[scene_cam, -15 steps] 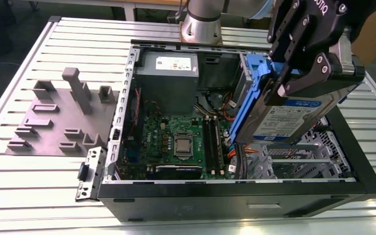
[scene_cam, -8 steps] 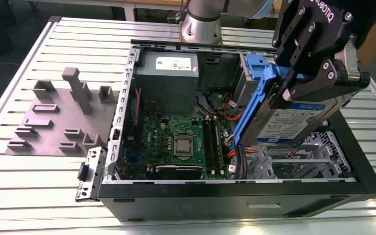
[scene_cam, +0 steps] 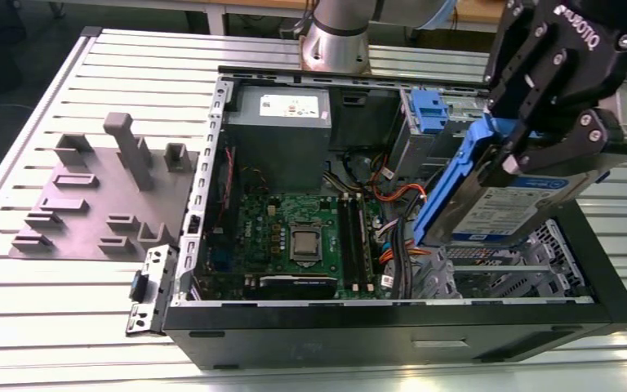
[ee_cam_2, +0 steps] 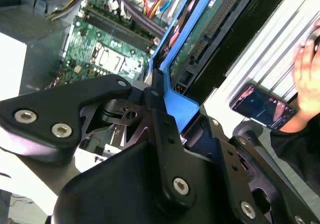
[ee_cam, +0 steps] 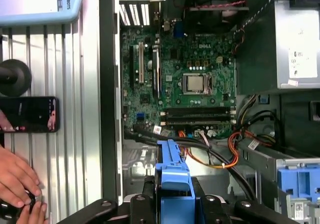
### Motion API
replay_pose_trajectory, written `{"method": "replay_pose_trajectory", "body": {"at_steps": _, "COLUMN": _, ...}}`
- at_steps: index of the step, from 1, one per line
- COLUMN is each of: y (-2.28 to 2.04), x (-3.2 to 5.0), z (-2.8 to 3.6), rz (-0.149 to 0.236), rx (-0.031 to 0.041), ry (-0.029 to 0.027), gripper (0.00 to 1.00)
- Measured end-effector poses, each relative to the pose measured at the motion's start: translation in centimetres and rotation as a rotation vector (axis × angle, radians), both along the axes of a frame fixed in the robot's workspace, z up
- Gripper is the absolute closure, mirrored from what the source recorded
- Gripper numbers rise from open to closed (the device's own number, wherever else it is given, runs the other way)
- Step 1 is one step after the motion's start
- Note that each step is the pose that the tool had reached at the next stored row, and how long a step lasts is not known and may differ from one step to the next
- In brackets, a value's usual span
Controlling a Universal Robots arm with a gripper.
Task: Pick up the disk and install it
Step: 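Insert the disk into the insertion slot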
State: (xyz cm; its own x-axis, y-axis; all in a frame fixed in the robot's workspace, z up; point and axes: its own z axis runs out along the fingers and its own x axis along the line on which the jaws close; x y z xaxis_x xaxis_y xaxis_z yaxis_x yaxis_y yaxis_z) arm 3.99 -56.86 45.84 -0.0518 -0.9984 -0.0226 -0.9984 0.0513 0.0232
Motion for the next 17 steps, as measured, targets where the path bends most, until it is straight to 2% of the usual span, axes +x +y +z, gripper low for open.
{"method": "replay_pose_trajectory", "body": {"at_steps": 6, "y": 0.00, "x": 1.92, "z": -0.16, "rz": 0.000, "rx": -0.0016, "ry": 0.0001, "gripper": 0.64}}
{"method": "replay_pose_trajectory", "body": {"at_steps": 17, "y": 0.00, "x": 2.02, "z": -0.18, "rz": 0.000, "rx": -0.0017, "ry": 0.0000, "gripper": 0.64}}
